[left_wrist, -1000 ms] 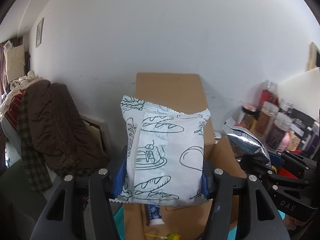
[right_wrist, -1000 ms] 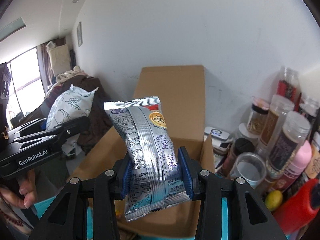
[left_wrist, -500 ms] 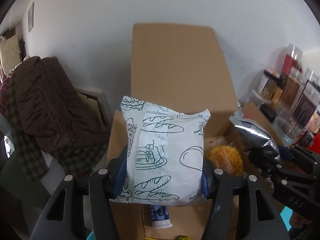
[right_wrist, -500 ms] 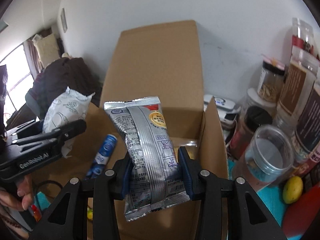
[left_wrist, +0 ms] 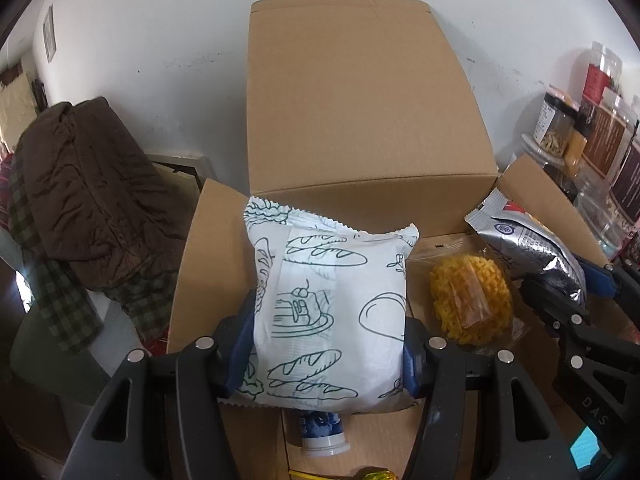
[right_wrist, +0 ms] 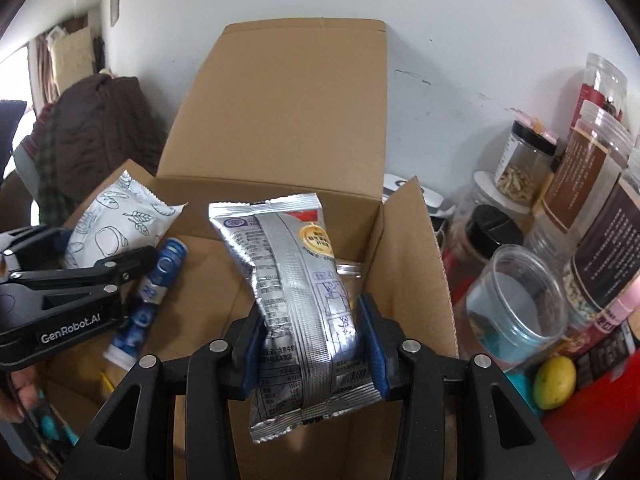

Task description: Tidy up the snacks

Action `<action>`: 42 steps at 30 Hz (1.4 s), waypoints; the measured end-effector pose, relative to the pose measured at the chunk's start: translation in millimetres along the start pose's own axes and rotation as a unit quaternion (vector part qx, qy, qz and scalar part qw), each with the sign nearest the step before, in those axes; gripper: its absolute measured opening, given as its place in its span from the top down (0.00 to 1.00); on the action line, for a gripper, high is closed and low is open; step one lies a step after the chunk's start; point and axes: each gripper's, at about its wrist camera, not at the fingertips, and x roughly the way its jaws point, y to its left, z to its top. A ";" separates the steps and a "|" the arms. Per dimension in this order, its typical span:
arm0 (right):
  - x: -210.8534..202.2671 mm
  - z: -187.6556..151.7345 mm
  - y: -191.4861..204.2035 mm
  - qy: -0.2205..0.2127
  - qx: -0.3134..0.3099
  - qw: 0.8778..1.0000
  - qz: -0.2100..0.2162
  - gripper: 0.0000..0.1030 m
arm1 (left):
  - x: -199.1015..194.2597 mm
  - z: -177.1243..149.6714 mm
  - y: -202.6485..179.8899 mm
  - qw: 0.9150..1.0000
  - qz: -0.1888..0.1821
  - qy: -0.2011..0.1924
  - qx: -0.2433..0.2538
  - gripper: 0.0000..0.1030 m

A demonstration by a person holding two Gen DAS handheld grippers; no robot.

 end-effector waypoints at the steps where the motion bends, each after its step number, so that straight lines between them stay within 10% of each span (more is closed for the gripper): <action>1: -0.2 -0.4 0.4 0.000 -0.002 1.000 -0.001 0.58 | 0.0 0.3 -0.9 1.000 0.002 0.001 0.001 0.44; 19: -16.2 -0.8 6.6 0.006 0.002 1.000 0.007 0.55 | -23.6 2.9 -3.6 1.000 -0.012 -0.004 -0.011 0.43; 42: -182.3 6.8 27.4 -0.111 -0.005 0.994 0.024 0.55 | -209.5 -9.5 4.7 0.991 0.015 -0.126 -0.032 0.43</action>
